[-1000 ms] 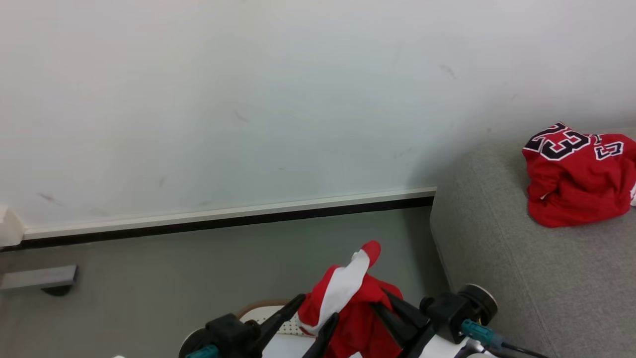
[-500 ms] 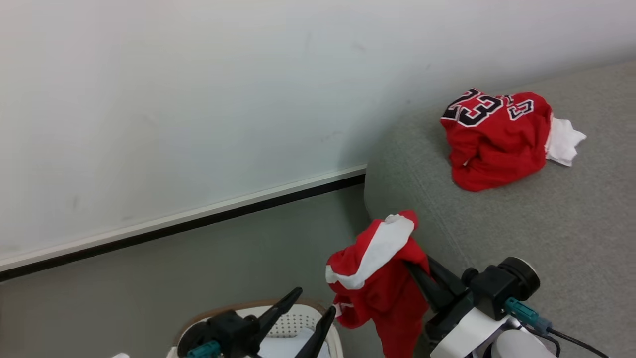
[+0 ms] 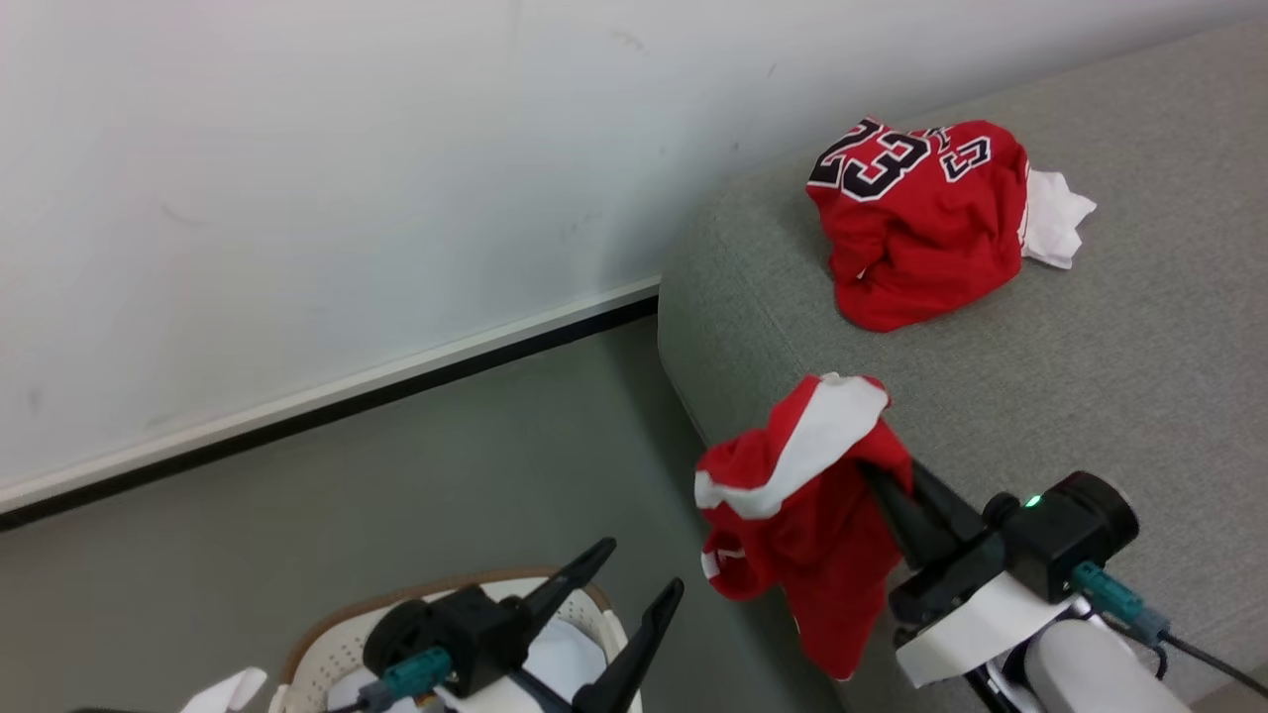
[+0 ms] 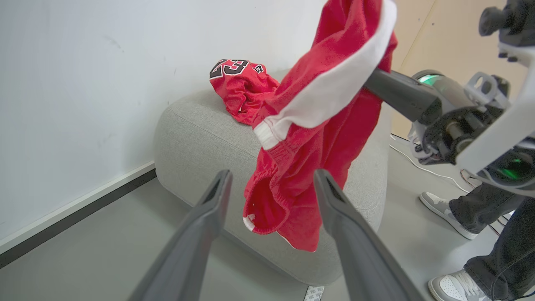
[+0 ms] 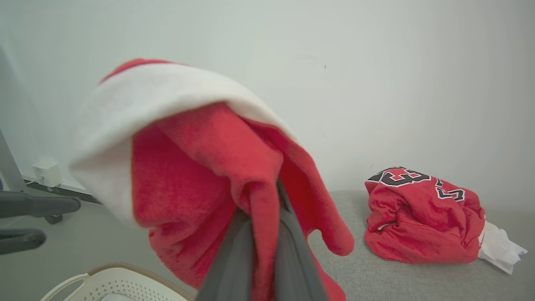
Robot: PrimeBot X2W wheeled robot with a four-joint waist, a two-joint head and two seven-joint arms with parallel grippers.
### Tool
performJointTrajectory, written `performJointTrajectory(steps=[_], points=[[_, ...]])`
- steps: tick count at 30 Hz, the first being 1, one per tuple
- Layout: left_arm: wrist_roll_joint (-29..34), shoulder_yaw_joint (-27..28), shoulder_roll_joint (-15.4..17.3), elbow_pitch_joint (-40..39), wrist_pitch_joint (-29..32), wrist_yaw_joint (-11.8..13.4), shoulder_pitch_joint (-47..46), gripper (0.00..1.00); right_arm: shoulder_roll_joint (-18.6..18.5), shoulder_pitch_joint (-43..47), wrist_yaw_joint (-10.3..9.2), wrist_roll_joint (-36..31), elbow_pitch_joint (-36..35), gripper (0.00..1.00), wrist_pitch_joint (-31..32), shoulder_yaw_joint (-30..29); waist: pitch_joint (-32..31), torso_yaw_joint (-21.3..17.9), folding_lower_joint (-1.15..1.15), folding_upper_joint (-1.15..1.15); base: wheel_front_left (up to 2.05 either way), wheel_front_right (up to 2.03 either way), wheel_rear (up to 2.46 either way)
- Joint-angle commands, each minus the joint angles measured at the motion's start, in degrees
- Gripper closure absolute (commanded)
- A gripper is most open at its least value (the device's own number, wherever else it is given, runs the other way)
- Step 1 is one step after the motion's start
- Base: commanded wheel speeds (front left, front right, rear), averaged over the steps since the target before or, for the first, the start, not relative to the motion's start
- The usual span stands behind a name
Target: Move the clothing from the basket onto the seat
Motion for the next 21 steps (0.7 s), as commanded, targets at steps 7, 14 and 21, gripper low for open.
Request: performJointTrajectory(steps=[7, 14, 21], points=[[4.0, 0.9, 1.5, -2.0, 3.0, -1.9, -9.9, 0.00, 0.4, -8.5, -0.15, -5.9, -2.7, 1.00, 0.0, -10.5, 13.1, 4.0, 0.00, 0.00, 0.00, 0.00, 0.00], [6.9, 1.8, 2.1, -4.1, 5.3, -4.4, -19.5, 0.00, -1.6, -25.2, -0.15, -13.5, -2.6, 1.00, 3.0, -21.4, 24.5, 7.9, 0.00, 0.00, 0.00, 0.00, 0.00], [6.5, 2.4, 1.4, -3.6, 4.4, -5.2, -22.1, 0.00, -8.3, -41.0, -0.16, -20.5, -0.4, 1.00, 9.1, -32.5, 30.3, 11.7, 0.00, 0.00, 0.00, 0.00, 0.00]])
